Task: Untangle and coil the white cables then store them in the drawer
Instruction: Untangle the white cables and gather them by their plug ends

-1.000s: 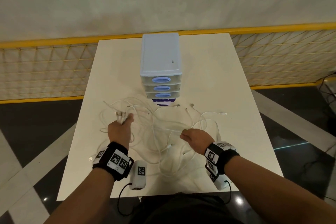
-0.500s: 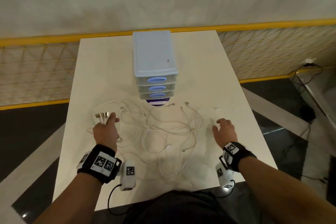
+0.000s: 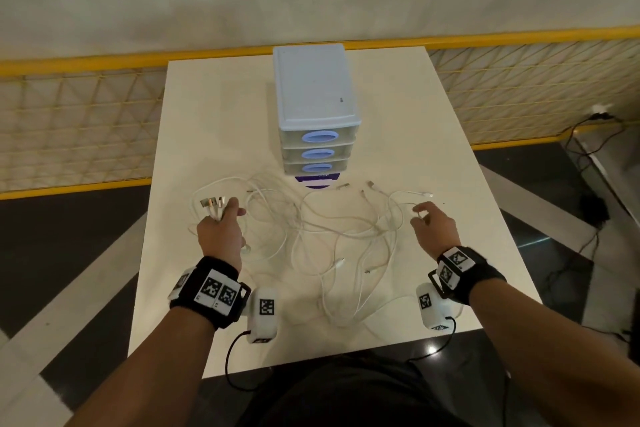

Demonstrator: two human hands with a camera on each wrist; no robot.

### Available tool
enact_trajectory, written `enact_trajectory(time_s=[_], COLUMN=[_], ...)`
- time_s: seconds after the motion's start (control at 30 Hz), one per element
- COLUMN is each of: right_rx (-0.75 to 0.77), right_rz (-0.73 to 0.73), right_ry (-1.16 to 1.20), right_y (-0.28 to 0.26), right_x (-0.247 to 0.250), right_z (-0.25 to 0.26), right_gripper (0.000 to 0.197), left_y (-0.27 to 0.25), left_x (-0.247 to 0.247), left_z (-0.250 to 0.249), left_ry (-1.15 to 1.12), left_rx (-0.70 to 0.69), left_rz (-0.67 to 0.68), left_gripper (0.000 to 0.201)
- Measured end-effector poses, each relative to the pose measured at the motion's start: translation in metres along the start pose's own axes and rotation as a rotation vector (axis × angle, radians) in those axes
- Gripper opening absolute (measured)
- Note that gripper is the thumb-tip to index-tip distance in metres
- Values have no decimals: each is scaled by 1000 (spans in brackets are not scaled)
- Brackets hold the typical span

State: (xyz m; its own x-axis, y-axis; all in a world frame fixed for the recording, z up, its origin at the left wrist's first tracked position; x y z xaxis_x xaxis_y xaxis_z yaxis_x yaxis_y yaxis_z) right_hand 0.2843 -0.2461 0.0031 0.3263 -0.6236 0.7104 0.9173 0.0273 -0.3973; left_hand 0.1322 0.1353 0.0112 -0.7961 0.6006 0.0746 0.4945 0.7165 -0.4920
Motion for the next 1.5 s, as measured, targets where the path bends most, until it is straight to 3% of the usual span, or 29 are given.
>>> enact_trajectory(time_s=[0.1, 0.2, 0.27, 0.47, 0.6, 0.67, 0.87, 1.07, 1.2, 1.33, 1.43, 1.5], right_rx=[70, 179, 271, 578, 572, 585, 655, 721, 708, 668, 609, 618], right_rz=[23, 205, 215, -135, 26, 73, 348, 382, 355, 316, 351, 346], right_ry=[411, 757, 700, 345, 438, 348, 299, 334, 207, 64, 59, 25], right_y=[-10, -22, -27, -50, -57, -65, -99, -119, -111, -107, -103, -100], right_x=[9, 12, 18, 56, 42, 26, -52, -73, -84, -90, -94, -92], right_z=[24, 56, 76, 141, 170, 181, 200, 216, 214, 215, 215, 213], right_gripper=[15, 23, 31, 8, 22, 30, 19, 23, 18, 26, 17, 21], left_y=[-1, -6, -12, -33, -48, -54, -67, -70, -71, -66, -68, -63], left_x=[-1, -7, -14, -38, -49, -54, -64, -61, -62, -62, -65, -62], left_z=[-4, -8, -11, -17, -28, -31, -45, -42, -45, -44, -46, -51], left_ry=[-45, -80, -61, -114, -149, -204, -198, -214, -246, -228, -317, -413], left_rx=[-17, -39, -54, -39, -61, -54, -187, -165, -141, -98, -28, -1], left_rz=[35, 78, 116, 258, 325, 349, 482, 482, 489, 418, 384, 364], left_gripper=[28, 31, 34, 41, 44, 45, 48, 35, 23, 37, 31, 32])
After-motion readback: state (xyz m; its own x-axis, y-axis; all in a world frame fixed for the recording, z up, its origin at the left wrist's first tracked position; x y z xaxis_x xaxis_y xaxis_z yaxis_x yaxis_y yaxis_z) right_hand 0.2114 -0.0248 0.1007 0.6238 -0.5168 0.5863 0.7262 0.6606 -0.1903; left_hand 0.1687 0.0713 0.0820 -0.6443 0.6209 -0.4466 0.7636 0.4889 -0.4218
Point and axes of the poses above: each hand's wrist, its own y-axis towards the middle knuckle, its own x-axis out of the back of the hand, z = x × y, the point moved 7 cm from there along y, towards the middle knuckle, and after that the axes turned 5 degrees about z, right-handed, at the moved point
